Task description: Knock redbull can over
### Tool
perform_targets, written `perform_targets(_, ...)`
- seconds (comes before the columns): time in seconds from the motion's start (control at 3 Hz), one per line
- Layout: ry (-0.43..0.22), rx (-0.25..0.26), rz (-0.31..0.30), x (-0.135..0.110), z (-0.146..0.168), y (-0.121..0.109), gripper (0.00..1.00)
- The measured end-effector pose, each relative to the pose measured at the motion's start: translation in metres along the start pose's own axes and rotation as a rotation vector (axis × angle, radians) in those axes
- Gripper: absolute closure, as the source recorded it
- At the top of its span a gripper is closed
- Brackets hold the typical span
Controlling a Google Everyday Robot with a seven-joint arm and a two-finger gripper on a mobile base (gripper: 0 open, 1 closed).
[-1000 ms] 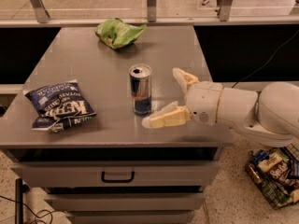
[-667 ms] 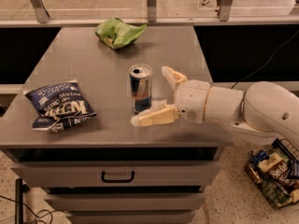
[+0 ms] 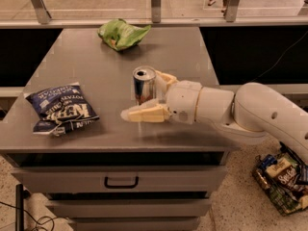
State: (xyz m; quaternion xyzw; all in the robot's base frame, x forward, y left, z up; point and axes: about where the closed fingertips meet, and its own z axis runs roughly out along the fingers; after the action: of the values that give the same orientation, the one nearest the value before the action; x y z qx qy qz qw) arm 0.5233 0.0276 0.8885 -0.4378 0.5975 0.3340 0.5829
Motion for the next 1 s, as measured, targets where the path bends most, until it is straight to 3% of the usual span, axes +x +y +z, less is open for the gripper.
perform_targets(0.67, -0.020, -0.047, -0.012, -0.007, 0.015, 0.006, 0.64)
perform_targets(1.0, 0.031, -0.055, -0.110, -0.023, 0.016, -0.004, 0.89)
